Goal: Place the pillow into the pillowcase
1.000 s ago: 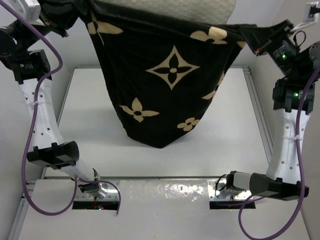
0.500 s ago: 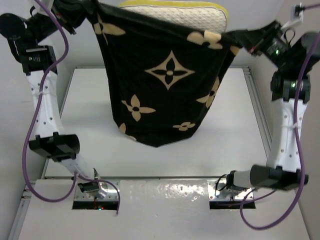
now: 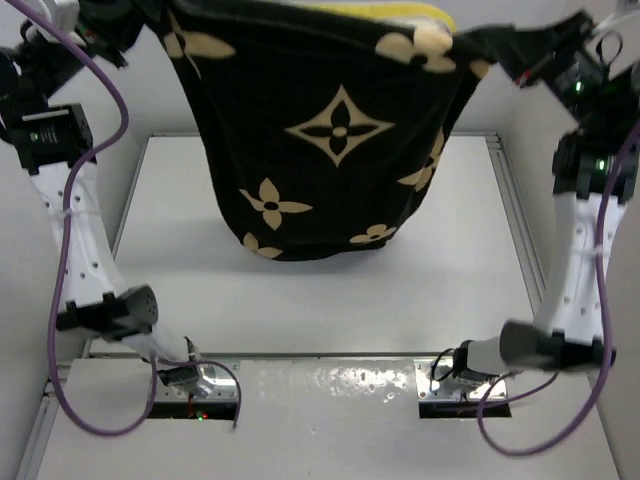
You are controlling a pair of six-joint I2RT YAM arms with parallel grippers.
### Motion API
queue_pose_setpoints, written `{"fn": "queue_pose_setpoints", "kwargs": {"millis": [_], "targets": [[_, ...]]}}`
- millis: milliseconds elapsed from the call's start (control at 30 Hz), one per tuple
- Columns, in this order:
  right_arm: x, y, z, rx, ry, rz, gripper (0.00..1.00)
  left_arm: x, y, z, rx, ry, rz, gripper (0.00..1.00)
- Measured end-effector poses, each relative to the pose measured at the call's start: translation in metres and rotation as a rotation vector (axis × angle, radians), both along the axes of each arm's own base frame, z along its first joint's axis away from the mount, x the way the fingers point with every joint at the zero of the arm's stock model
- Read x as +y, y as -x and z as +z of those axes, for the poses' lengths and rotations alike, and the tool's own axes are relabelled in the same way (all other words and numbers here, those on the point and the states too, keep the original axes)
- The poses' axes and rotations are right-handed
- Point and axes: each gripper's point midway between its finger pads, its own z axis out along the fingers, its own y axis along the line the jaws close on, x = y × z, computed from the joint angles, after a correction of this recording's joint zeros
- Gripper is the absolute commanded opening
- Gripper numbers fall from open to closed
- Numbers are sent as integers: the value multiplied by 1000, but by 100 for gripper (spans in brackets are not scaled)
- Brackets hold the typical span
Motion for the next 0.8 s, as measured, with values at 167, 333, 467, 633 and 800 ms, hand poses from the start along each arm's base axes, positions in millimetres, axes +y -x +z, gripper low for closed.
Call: {"fn": "queue_pose_setpoints", "kwargs": {"millis": [167, 333, 467, 633, 800], "targets": [[-6, -41, 74, -122, -27, 59, 0, 20, -14, 52, -158, 36, 42, 0], [1, 7, 55, -134, -71, 67, 0, 27, 12, 43, -154, 32, 89, 0], [3, 30, 18, -76, -71, 52, 0, 26, 13, 18, -78, 19, 110, 0], [-3, -14, 61, -83, -78, 131, 0, 27, 13, 64, -199, 23, 109, 0], [-11, -1, 95, -173, -118, 154, 0, 38, 0, 58, -204, 53, 107, 0]]}}
